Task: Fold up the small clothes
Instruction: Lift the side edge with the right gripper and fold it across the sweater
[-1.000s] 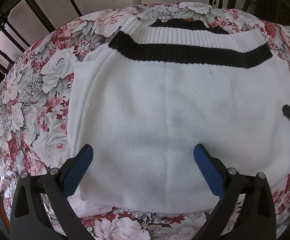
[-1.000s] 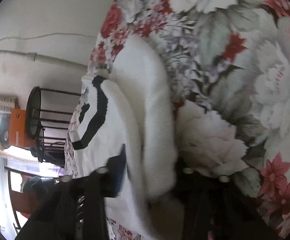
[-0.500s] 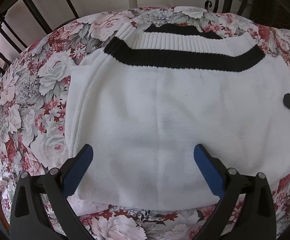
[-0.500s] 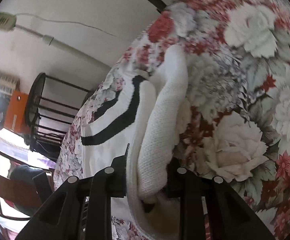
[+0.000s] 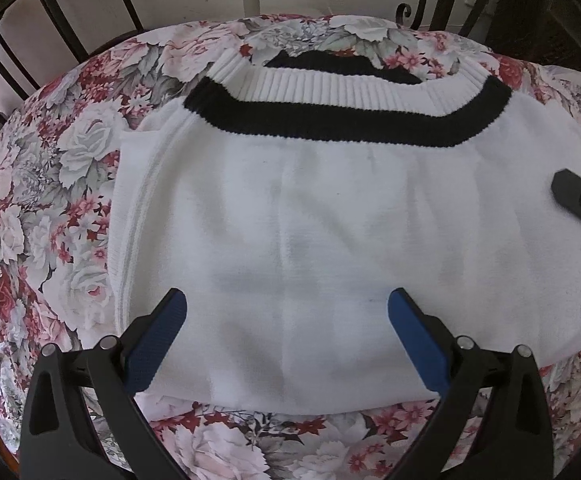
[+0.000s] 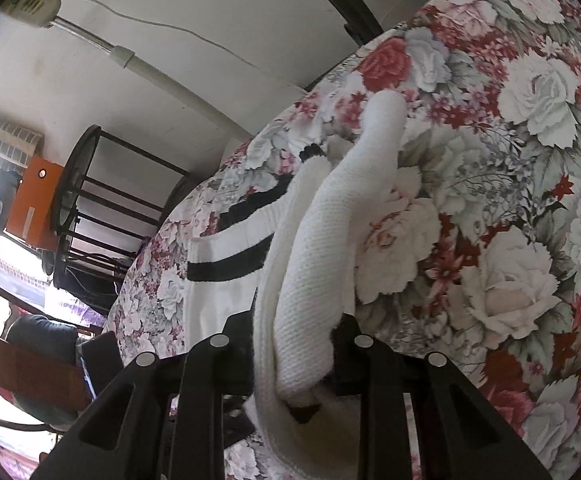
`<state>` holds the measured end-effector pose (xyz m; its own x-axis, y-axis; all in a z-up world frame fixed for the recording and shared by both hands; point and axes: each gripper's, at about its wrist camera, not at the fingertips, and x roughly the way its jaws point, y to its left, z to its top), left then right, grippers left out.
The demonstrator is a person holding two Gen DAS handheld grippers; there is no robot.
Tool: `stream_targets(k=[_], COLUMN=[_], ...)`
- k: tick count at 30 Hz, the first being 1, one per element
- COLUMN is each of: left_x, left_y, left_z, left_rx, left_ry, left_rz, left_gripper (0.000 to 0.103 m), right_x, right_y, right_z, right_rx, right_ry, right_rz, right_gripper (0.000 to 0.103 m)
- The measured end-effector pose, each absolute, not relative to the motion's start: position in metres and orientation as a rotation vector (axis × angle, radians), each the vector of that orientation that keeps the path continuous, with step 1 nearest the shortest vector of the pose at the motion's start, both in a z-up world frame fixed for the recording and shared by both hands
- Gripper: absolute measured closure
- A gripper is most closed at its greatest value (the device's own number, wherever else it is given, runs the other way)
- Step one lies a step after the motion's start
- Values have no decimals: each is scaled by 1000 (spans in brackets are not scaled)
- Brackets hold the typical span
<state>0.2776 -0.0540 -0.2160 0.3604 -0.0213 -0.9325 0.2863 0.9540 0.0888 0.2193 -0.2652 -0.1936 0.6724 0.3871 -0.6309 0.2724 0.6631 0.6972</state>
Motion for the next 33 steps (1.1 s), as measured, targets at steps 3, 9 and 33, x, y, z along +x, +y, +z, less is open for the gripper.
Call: stream_targets(k=[3, 9, 33], left_x=[277, 280, 289], left_y=[-56, -53, 8], left_z=[-214, -208, -175], left_rx=[254, 253, 223], left_ry=[1184, 1176, 1121], left_rz=[-212, -209, -120], left_gripper=[5, 5, 5], right_x=[225, 231, 264], right_y=[-254, -238, -142], right_z=[-185, -177, -161], right_rx=[871, 859, 825], right_ry=[854, 851, 863], right_rz=[78, 94, 226], right_gripper=[77, 77, 77])
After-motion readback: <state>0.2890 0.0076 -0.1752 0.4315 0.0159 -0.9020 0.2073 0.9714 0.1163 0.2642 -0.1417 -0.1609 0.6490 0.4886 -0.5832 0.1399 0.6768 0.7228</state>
